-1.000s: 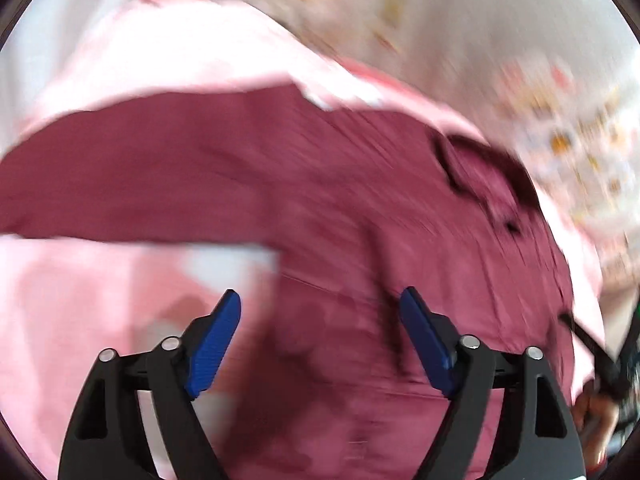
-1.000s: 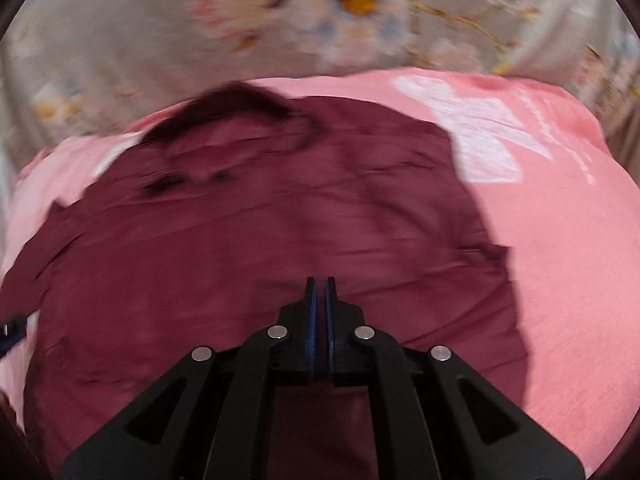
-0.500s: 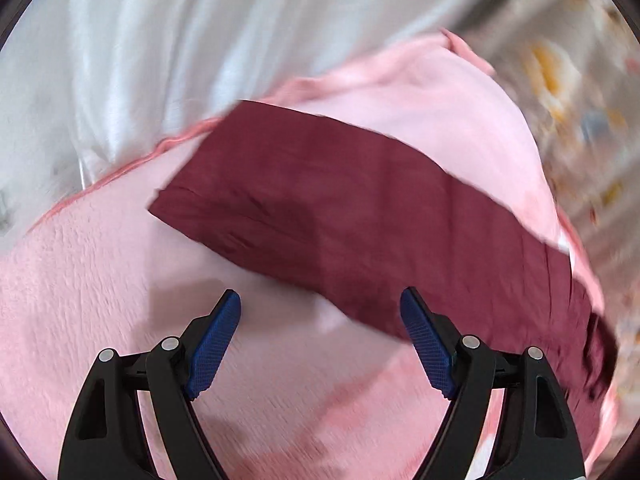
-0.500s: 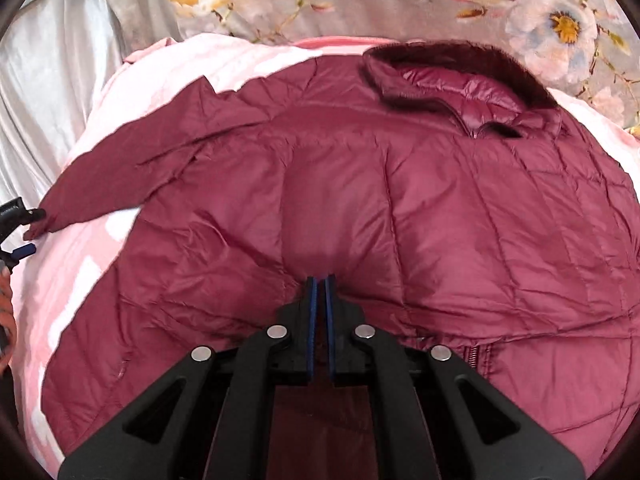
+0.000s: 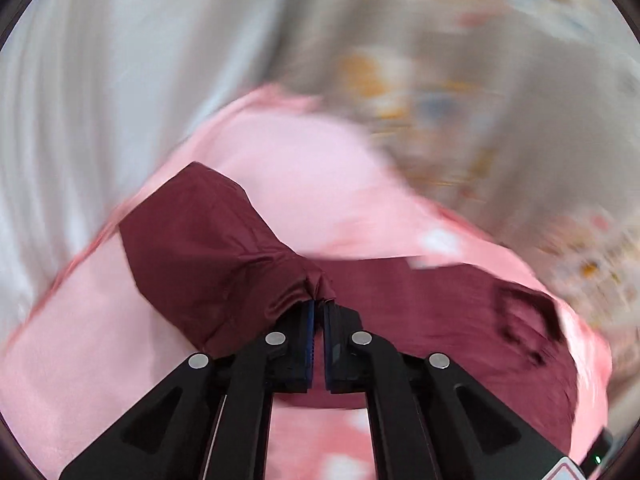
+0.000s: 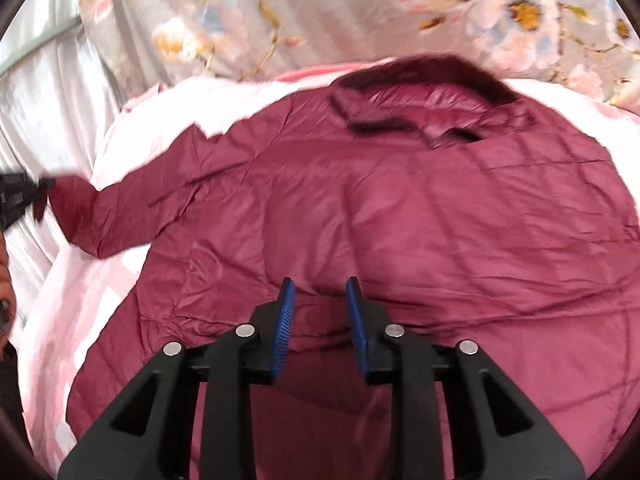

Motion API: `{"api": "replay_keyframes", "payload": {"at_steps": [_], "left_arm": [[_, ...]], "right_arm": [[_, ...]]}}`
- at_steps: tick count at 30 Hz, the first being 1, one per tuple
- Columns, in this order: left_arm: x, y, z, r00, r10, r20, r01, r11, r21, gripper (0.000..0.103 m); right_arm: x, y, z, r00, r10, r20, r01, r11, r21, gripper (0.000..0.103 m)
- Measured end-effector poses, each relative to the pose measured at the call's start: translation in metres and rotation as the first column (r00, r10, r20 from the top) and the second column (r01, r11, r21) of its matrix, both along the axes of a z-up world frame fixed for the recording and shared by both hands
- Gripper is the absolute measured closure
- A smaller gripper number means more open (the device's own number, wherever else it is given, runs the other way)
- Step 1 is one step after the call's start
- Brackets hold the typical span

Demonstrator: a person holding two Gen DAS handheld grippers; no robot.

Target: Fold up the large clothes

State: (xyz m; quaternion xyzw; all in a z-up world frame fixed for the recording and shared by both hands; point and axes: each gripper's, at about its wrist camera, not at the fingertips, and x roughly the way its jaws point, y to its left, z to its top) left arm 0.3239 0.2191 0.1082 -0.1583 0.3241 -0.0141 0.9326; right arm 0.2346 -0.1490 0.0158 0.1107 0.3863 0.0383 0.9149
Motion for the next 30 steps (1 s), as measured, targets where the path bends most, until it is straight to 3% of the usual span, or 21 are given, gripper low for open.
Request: {"api": "replay_keyframes", "payload": {"at_steps": [3,5,8,12,15,17,18,19,22,26,29,30], "left_arm": [[-0.009,-0.085,0.040,0.980,-0.186,0.067,0.181,0.980,0.079,0.102],[-0.020,-0.151,0.055,0.942,-0.323,0.096,0.310,0.942,0.128,0.102],[-0.034,-0.224,0.055,0.884,-0.460,0.086,0.444,0.882,0.157,0.102],[-0.044,-0.316,0.020,0.813,-0.582,0.014,0.574,0.804,0.155,0.102],[-0.041,-0.362,-0.020,0.782,-0.619,-0.071,0.622,0.770,0.142,0.100],[-0.044,-0.384,-0.045,0.765,-0.629,-0.139,0.644,0.752,0.138,0.091],[-0.044,-0.394,-0.058,0.756,-0.631,-0.175,0.653,0.745,0.135,0.082],[-0.043,-0.399,-0.068,0.753,-0.628,-0.197,0.655,0.744,0.133,0.065],[-0.051,-0.395,-0.078,0.754,-0.620,-0.218,0.649,0.754,0.097,0.040],[-0.058,-0.349,-0.055,0.732,-0.664,-0.149,0.658,0.747,-0.096,0.025],[-0.053,-0.311,-0.031,0.760,-0.645,-0.081,0.623,0.759,-0.187,0.024],[-0.049,-0.296,-0.023,0.781,-0.621,-0.066,0.602,0.776,-0.188,0.024]], "right_arm": [[-0.015,-0.025,0.008,0.999,-0.051,0.020,0.051,0.998,-0.028,0.070],[-0.025,-0.042,0.010,0.996,-0.085,0.026,0.086,0.995,-0.040,0.068],[-0.040,-0.074,0.008,0.988,-0.149,0.025,0.150,0.988,-0.037,0.068],[-0.059,-0.119,0.001,0.970,-0.242,0.016,0.242,0.970,-0.025,0.067],[-0.071,-0.144,-0.006,0.959,-0.285,0.001,0.285,0.959,-0.003,0.066],[-0.078,-0.156,-0.010,0.953,-0.303,-0.006,0.303,0.953,0.013,0.059],[-0.081,-0.163,-0.011,0.950,-0.311,-0.007,0.311,0.950,0.021,0.058],[-0.081,-0.165,-0.012,0.949,-0.315,-0.006,0.315,0.949,0.026,0.057],[-0.082,-0.167,-0.010,0.950,-0.313,0.010,0.312,0.949,0.038,0.049],[-0.079,-0.159,0.000,0.959,-0.279,0.046,0.277,0.960,0.046,0.040],[-0.072,-0.143,0.011,0.970,-0.231,0.079,0.228,0.973,0.038,0.034],[-0.069,-0.137,0.014,0.973,-0.214,0.087,0.213,0.977,0.031,0.033]]}}
